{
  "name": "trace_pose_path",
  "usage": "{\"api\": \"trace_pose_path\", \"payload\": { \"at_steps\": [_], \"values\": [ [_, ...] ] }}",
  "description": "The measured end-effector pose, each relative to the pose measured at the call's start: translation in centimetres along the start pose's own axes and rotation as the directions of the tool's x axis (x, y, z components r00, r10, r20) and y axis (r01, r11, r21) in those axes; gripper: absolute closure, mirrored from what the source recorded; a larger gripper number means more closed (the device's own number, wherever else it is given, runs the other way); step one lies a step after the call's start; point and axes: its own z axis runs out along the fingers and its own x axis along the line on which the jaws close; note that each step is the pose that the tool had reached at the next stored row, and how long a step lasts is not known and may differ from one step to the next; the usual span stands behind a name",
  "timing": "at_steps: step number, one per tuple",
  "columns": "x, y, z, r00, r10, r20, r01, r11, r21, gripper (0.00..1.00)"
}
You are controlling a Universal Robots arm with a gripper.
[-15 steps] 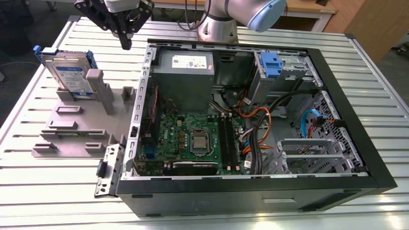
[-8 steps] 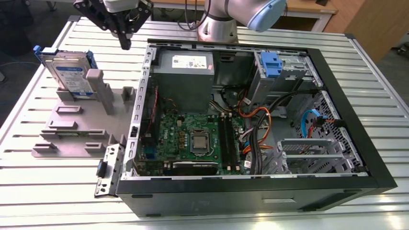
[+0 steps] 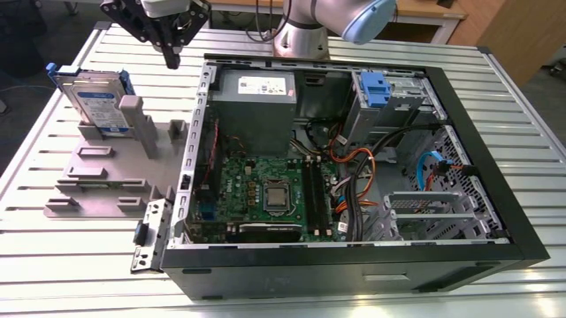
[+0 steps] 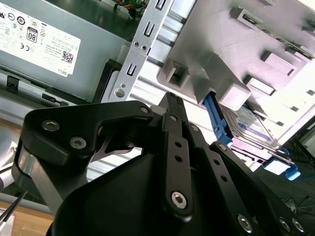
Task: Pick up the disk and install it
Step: 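Reach for the disk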
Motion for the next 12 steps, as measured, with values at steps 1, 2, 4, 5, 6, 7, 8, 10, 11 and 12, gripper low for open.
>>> {"api": "trace_pose_path", "payload": {
  "at_steps": [1,2,4,5,6,7,8,10,11,12],
  "values": [
    [0.02,0.00,0.00,1.0000,0.000,-0.0003,0.000,1.0000,0.0001,0.89],
    [0.03,0.00,0.01,1.0000,0.000,-0.0006,0.000,1.0000,0.0001,0.89],
    [0.07,-0.01,0.01,1.0000,0.000,-0.0010,0.000,1.0000,0.0001,0.89],
    [0.14,-0.01,0.03,1.0000,0.000,-0.0017,0.000,1.0000,0.0000,0.89],
    [0.18,-0.02,0.04,1.0000,0.000,-0.0027,0.000,1.0000,0.0002,0.89],
    [0.19,-0.02,0.05,1.0000,0.000,-0.0028,0.000,1.0000,0.0002,0.89],
    [0.21,-0.02,0.06,1.0000,0.000,-0.0028,0.000,1.0000,0.0001,0.89],
    [0.25,-0.02,0.06,1.0000,0.000,-0.0031,0.000,1.0000,0.0001,0.89],
    [0.28,-0.02,0.06,1.0000,0.000,-0.0031,0.000,1.0000,0.0001,0.89],
    [0.30,-0.03,0.06,1.0000,0.000,-0.0031,0.000,1.0000,0.0001,0.89]
  ]
}}
